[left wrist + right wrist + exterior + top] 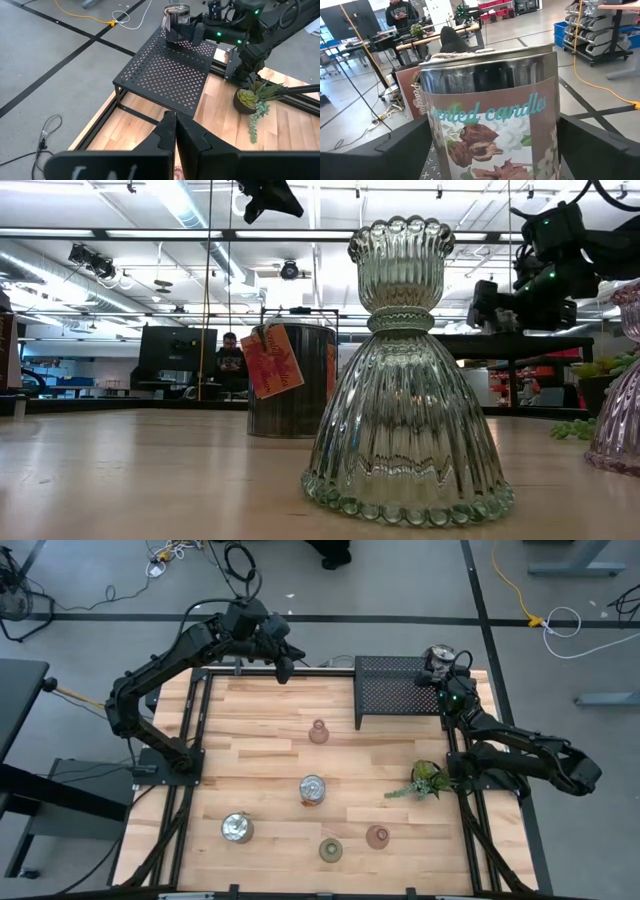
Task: Pick & Place candle stick holders
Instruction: Put the top silver scented candle on the shelf
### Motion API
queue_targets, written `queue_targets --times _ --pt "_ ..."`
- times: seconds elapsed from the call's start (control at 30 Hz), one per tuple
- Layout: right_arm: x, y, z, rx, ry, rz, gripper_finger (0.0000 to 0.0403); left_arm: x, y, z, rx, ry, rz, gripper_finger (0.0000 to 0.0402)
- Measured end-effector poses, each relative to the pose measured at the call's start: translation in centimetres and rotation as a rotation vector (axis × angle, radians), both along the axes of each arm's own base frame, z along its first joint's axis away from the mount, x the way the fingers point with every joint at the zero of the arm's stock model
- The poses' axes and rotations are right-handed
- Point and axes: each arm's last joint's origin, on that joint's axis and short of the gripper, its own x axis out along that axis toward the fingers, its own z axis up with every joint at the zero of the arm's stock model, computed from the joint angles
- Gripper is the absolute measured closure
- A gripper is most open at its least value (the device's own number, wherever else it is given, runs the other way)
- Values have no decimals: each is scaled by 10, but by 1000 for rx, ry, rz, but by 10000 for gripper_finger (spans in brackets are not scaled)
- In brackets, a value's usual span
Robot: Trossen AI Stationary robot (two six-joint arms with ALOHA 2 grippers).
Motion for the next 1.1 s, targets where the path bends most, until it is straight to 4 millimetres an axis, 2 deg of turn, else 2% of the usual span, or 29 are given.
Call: queue_targets --times 0.6,0.83,1.1 --pt "-1 1 1 -1 18 10 16 0 0 0 -1 4 -1 390" --pt "1 6 21 -80 83 39 16 -1 0 -1 -3 9 -1 390" --pt "2 4 15 -56 142 29 39 -1 0 -1 15 17 -13 390"
